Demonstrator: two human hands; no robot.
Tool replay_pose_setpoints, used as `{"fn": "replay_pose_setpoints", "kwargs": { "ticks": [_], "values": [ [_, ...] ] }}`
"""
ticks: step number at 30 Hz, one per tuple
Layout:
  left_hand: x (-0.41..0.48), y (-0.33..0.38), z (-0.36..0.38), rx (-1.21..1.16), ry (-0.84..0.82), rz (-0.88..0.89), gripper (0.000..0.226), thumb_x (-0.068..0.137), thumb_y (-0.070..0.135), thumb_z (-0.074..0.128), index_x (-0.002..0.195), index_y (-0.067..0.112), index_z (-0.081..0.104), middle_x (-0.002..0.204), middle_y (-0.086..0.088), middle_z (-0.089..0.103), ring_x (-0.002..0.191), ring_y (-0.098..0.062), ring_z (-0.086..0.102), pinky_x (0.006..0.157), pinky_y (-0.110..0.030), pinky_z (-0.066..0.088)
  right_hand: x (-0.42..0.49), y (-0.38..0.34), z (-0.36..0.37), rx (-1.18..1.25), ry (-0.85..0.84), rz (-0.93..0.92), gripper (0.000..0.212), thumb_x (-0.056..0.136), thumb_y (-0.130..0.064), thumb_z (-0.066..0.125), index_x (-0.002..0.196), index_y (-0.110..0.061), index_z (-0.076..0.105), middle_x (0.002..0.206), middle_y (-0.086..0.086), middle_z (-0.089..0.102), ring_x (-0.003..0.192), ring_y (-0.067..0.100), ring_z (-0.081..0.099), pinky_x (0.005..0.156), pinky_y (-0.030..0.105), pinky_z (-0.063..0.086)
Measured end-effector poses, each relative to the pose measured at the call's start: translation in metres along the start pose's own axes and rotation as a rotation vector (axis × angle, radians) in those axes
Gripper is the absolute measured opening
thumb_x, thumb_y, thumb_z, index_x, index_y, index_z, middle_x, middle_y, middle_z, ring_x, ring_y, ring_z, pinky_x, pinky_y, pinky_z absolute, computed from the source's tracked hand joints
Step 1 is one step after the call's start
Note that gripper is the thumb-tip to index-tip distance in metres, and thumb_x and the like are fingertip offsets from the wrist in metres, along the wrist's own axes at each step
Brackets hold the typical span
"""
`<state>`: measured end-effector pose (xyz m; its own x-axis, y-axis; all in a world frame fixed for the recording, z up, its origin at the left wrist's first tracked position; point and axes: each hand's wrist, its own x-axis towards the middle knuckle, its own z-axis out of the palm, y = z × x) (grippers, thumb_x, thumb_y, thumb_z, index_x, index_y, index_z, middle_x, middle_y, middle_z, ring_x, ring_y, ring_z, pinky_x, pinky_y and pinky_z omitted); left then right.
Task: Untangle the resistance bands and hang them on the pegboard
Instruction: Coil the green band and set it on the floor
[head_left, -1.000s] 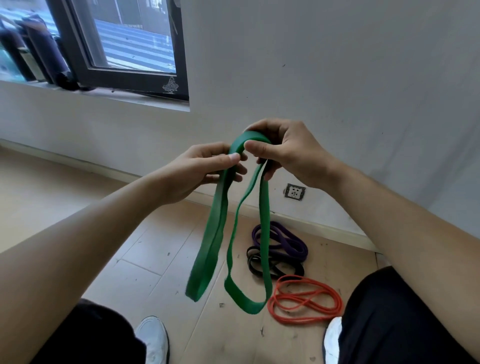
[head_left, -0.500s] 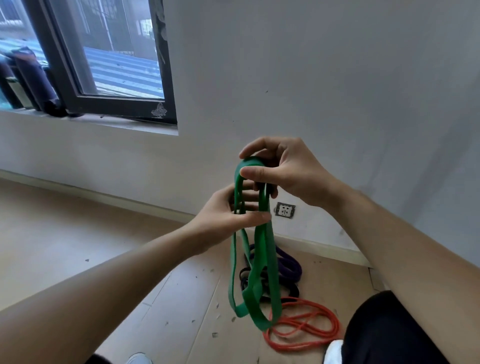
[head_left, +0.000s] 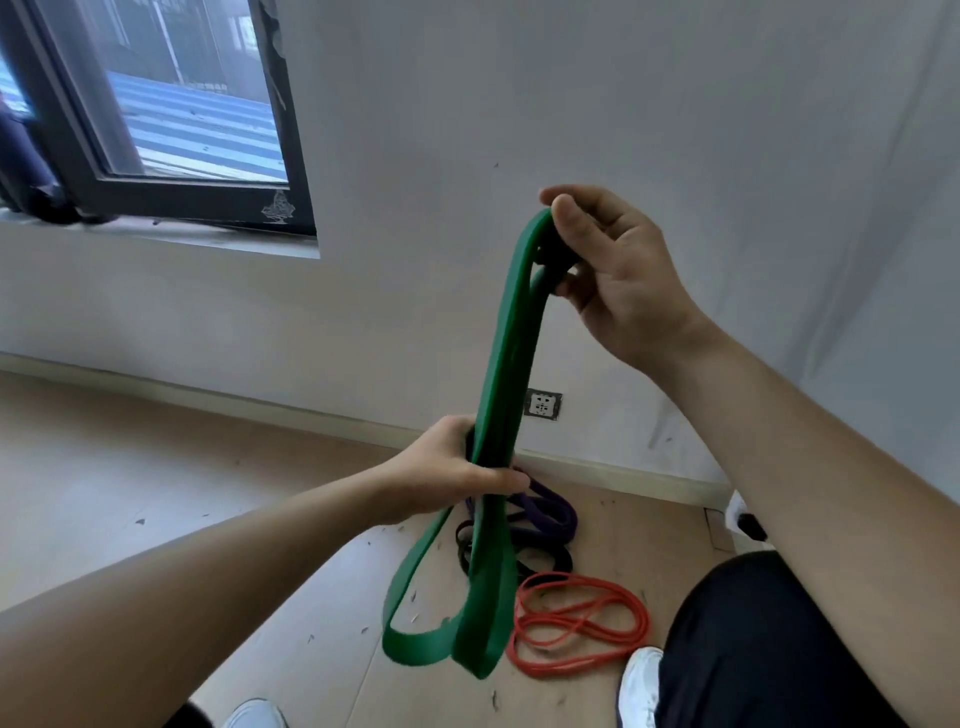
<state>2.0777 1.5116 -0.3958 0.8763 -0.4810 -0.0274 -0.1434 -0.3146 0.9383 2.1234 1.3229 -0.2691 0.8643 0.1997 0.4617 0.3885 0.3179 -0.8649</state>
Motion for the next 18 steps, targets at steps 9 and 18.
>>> {"fn": "replay_pose_setpoints", "kwargs": {
  "ticks": [9,18],
  "values": [
    [0.005,-0.003,-0.037,0.005,0.079,-0.113,0.036,0.078,0.028,0.084,0.105,0.011,0.069,0.094,-0.008,0.069,0.091,-0.022,0.070,0.092,-0.039,0.058,0.010,0.013,-0.039,-0.026,0.209,0.060,0.013,0.104,-0.018,0.054,0.113,-0.013,0.062,0.082,-0.002,0.068,0.077,0.016,0.065,0.066,0.030,0.054],
    [-0.002,0.002,-0.084,0.013,0.337,-0.074,0.032,0.083,0.013,0.081,0.111,0.011,0.068,0.082,-0.003,0.074,0.079,-0.021,0.069,0.070,-0.027,0.056,0.000,0.053,-0.103,-0.410,-0.008,0.426,0.030,0.099,-0.008,0.060,0.125,0.005,0.056,0.105,0.022,0.069,0.099,0.034,0.071,0.079,0.037,0.064]
  ]
}}
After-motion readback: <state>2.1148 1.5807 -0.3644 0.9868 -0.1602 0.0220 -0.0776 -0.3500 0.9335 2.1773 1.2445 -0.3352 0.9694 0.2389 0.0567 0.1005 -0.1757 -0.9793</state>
